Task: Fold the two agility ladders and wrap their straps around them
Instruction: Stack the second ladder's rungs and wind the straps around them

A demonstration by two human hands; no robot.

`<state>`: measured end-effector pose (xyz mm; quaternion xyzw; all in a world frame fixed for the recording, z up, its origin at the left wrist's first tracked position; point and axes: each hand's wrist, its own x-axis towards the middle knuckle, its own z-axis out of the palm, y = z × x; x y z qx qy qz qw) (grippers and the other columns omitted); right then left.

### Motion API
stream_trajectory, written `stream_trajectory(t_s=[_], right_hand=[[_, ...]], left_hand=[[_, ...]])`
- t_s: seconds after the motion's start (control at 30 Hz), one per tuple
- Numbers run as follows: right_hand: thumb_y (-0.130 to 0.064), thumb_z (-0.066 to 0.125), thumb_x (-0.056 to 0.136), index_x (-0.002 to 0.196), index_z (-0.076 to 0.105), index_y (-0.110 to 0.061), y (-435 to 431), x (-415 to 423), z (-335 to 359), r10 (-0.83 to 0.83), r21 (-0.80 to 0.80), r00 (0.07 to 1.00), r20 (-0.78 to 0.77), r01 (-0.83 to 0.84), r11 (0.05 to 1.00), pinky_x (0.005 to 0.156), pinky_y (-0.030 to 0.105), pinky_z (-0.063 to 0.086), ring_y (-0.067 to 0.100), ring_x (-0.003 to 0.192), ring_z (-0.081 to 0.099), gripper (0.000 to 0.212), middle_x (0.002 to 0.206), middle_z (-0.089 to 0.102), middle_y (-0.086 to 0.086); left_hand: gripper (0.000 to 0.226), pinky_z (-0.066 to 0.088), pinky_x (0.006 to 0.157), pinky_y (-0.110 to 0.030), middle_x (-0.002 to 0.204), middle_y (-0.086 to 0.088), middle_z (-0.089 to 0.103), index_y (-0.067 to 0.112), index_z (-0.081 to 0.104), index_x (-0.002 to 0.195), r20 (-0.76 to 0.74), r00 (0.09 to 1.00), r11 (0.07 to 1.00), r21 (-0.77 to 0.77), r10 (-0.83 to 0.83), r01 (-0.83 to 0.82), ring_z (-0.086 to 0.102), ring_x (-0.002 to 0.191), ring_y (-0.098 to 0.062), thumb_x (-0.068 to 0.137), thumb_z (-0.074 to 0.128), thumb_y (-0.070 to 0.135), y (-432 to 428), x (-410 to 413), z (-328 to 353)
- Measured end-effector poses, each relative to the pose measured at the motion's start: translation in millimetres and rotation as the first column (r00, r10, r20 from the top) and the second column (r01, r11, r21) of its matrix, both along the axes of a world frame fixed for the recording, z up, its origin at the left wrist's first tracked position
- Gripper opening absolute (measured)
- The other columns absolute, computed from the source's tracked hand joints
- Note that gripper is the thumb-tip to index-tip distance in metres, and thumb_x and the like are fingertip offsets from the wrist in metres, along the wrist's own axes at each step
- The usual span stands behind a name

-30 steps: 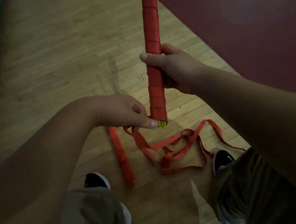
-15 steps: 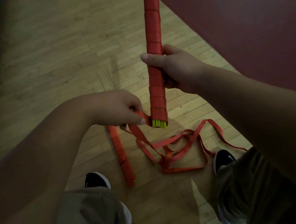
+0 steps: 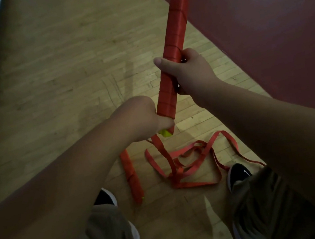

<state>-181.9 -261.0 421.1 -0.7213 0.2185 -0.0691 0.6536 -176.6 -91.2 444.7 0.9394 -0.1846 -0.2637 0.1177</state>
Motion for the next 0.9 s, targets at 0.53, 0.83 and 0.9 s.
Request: stream_trajectory(t_s=[0.53,0.83,0.9], right_hand=[[-0.03,0.048,0.102,0.15,0.05,-0.012,-33.8,-3.2,11.9,0.513,0.605,0.838,0.183,-0.508,0.614,0.053,0.023,0.022,0.008,0.056,0.018,0.051,0.145,0.07,0.018],[-0.029,0.068,0.106,0.146,0.047,-0.014,-29.5,1.2,0.9,0.58,0.441,0.805,0.126,-0.569,0.694,0.057,0.023,0.03,0.001,0.052,0.036,0.047,0.106,0.075,0.003],[-0.025,0.069,0.108,0.139,0.051,-0.012,-21.5,0.1,1.0,0.542,0.383,0.837,0.079,-0.527,0.759,0.054,0.023,0.036,0.003,0.054,0.045,0.038,0.102,0.077,0.003]], left_hand=[[0.035,0.058,0.101,-0.051,0.09,0.002,0.074,0.023,0.077,0.11,-0.438,0.826,0.898,-0.405,-0.355,0.171,0.07,0.087,-0.015,0.093,0.072,0.052,38.3,20.5,11.6],[0.021,0.052,0.064,-0.031,0.079,0.001,0.074,0.024,0.08,0.104,-0.379,0.894,0.964,-0.204,-0.241,0.173,0.069,0.071,-0.008,0.093,0.084,0.042,39.3,30.4,8.2],[0.024,0.052,0.059,-0.027,0.083,-0.003,0.078,0.023,0.08,0.107,-0.361,0.908,0.975,-0.15,-0.211,0.167,0.072,0.071,-0.009,0.091,0.087,0.04,38.2,30.9,6.8]])
